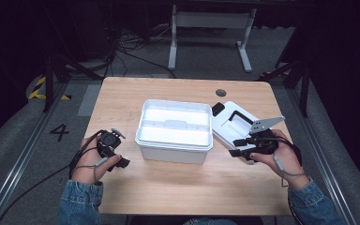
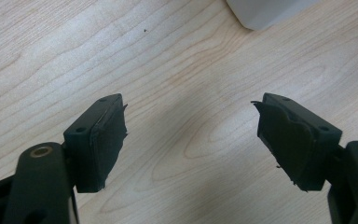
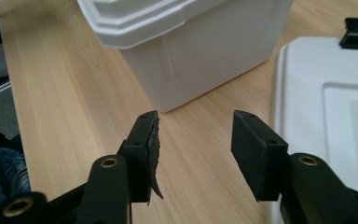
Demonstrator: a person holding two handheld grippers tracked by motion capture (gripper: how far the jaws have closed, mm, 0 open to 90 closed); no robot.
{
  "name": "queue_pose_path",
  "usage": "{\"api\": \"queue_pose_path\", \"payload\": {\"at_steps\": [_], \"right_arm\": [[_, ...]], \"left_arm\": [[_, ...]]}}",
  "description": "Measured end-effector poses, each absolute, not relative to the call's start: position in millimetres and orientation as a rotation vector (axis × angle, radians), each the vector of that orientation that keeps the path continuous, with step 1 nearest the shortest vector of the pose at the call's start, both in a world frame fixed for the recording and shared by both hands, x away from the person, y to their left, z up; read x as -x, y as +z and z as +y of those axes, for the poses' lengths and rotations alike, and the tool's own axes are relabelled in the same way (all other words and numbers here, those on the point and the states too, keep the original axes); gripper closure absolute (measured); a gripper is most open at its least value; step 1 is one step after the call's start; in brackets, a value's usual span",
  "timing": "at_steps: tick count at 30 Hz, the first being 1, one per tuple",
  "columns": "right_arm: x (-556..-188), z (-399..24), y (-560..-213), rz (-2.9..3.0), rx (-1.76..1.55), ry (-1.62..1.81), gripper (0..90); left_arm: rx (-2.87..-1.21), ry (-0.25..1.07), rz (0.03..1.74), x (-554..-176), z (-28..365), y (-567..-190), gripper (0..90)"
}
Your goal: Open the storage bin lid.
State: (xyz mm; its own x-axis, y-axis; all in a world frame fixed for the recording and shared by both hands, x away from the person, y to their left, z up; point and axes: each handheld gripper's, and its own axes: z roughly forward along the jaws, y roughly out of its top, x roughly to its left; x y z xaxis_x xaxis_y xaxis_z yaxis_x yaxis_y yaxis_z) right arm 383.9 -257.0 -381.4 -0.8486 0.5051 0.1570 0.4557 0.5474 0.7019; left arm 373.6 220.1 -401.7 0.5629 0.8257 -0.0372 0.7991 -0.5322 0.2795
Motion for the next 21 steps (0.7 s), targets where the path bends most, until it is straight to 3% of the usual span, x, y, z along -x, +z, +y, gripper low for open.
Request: {"api": "queue_pose_path", "payload": {"at_steps": [21], "right_arm": [[-365.1, -235.3, -434.3, 2.834, -0.765, 1.038, 51.3]], "left_arm": [[-2.524, 0.113, 1.361, -376.1, 221.3, -404.7, 23.8]]}}
